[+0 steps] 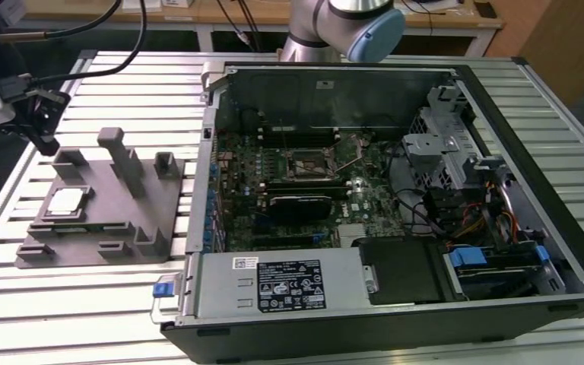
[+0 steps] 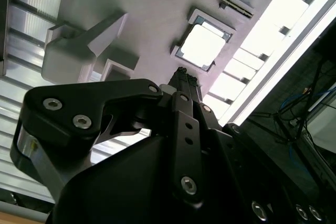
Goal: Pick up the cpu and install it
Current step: 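Pick up the cpu and move it towards the insertion slot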
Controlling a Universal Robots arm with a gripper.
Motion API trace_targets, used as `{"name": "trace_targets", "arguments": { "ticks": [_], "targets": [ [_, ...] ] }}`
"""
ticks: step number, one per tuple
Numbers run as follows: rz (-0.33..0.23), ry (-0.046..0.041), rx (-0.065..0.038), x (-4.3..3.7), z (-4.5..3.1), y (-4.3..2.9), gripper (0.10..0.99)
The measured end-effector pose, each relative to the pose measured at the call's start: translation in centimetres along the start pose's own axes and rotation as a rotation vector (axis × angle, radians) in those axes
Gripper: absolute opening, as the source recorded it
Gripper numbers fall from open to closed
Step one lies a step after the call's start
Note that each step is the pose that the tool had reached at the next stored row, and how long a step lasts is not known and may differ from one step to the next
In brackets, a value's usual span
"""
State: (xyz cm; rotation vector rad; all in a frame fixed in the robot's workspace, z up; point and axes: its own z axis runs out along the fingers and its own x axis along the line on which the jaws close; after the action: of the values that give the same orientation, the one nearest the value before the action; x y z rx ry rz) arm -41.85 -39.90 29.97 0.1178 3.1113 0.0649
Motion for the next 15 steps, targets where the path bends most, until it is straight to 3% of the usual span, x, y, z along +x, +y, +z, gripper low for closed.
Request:
{"name": "trace_targets", "arguments": {
  "ticks": [15],
  "targets": [
    [0.000, 0.0000, 0.000, 0.43, 0.89, -0.07, 0.106]
  ]
}}
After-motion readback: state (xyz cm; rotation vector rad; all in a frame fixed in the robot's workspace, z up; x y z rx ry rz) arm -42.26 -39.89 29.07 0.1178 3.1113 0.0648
